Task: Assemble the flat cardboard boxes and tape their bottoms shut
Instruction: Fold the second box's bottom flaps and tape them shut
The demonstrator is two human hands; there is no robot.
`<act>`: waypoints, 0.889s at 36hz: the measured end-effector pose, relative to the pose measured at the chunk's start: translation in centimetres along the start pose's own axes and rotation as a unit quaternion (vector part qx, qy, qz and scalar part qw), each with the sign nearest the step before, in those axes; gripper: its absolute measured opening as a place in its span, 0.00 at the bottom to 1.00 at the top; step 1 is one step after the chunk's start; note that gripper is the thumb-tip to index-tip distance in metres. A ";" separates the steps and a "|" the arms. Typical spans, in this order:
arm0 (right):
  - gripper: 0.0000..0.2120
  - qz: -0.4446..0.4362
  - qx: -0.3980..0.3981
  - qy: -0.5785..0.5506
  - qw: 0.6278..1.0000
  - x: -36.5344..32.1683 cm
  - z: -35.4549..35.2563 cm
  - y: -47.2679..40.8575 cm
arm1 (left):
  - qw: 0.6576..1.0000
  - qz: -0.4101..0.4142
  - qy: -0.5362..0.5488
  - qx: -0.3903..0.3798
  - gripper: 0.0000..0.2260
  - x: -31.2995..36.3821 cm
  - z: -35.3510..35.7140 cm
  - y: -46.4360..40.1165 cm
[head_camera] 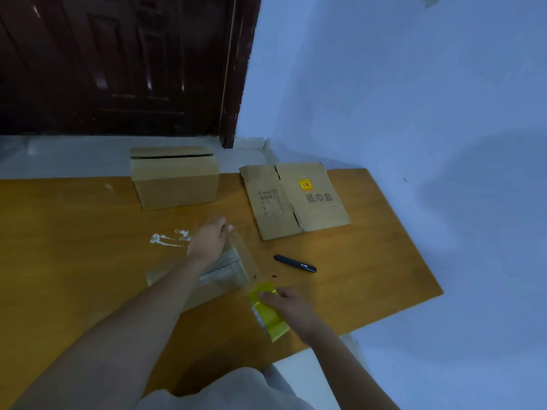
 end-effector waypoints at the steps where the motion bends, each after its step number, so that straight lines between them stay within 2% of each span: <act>1: 0.32 -0.004 0.002 0.006 1.000 -0.1 0.1 -0.1 | 1.000 0.000 -0.002 0.001 0.12 -0.2 0.0 0.0; 4: 0.40 -0.017 0.004 0.020 1.000 -0.3 0.1 -0.2 | 1.000 0.001 -0.015 -0.008 0.11 -0.7 0.3 -0.1; 7: 0.37 -0.016 0.001 0.017 1.000 -0.1 0.1 -0.6 | 1.000 0.006 -0.011 -0.009 0.11 -0.6 0.4 -0.2; 9: 0.30 -0.006 0.001 0.015 1.000 0.2 -0.1 -1.0 | 1.000 0.007 -0.004 -0.002 0.12 -0.7 0.3 -0.4; 13: 0.36 -0.019 0.006 0.014 1.000 0.5 -0.3 -1.4 | 1.000 0.008 0.013 0.008 0.13 -0.8 0.1 -0.5; 16: 0.27 0.009 0.008 -0.001 1.000 1.0 -0.2 -1.1 | 1.000 0.017 0.021 0.009 0.12 -0.7 0.0 -0.5; 19: 0.28 -0.001 -0.001 -0.006 1.000 1.8 0.3 -2.1 | 1.000 0.016 0.013 0.007 0.12 -0.6 0.1 -0.5; 24: 0.16 0.014 -0.001 -0.005 1.000 2.2 0.7 -2.7 | 1.000 0.013 0.002 0.008 0.13 -0.7 0.1 -0.5; 27: 0.19 0.019 -0.002 0.000 1.000 2.2 0.8 -2.9 | 1.000 0.006 0.003 0.010 0.13 -0.8 0.1 -0.6; 30: 0.14 0.016 -0.016 0.002 1.000 2.1 1.0 -2.9 | 1.000 0.007 0.007 0.010 0.13 -0.9 0.2 -0.6; 32: 0.17 0.017 -0.021 -0.004 1.000 2.1 1.2 -2.8 | 1.000 0.009 0.013 0.010 0.12 -0.9 0.3 -0.6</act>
Point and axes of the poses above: each hand's wrist, its own y-axis away from the middle knuckle, its own z-axis out of the palm, x = y × z, the point moved 7 cm from there along -y, towards the middle knuckle, and after that the axes turned 11 degrees about y, right-handed, at the moved point
